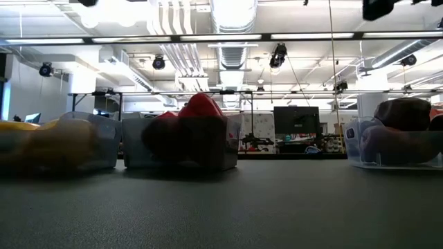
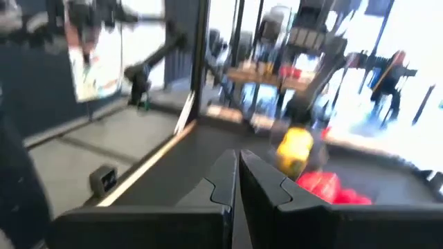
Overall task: Sort produce into baskets
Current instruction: Return to Home Position
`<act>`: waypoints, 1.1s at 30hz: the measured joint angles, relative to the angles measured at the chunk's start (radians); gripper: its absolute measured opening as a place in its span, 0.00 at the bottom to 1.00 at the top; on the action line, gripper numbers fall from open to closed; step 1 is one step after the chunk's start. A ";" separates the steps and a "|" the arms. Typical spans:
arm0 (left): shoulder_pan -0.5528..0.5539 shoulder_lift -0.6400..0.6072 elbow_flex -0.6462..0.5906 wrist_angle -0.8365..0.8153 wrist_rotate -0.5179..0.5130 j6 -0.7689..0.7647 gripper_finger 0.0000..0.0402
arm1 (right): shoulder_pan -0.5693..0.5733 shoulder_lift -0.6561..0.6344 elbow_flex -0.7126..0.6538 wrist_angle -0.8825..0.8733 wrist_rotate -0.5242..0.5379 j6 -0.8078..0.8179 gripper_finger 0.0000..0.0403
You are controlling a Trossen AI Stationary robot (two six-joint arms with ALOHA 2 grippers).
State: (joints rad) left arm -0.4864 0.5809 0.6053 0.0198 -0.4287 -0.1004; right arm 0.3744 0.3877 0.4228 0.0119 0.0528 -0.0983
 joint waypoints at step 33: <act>0.469 -0.560 -0.538 0.141 0.499 -0.033 0.99 | -0.035 -0.376 -0.317 0.249 0.211 0.096 0.03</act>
State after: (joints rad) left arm -0.0177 0.0209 0.0673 0.1612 0.0707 -0.1333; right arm 0.3397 0.0113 0.1059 0.2612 0.2641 -0.0019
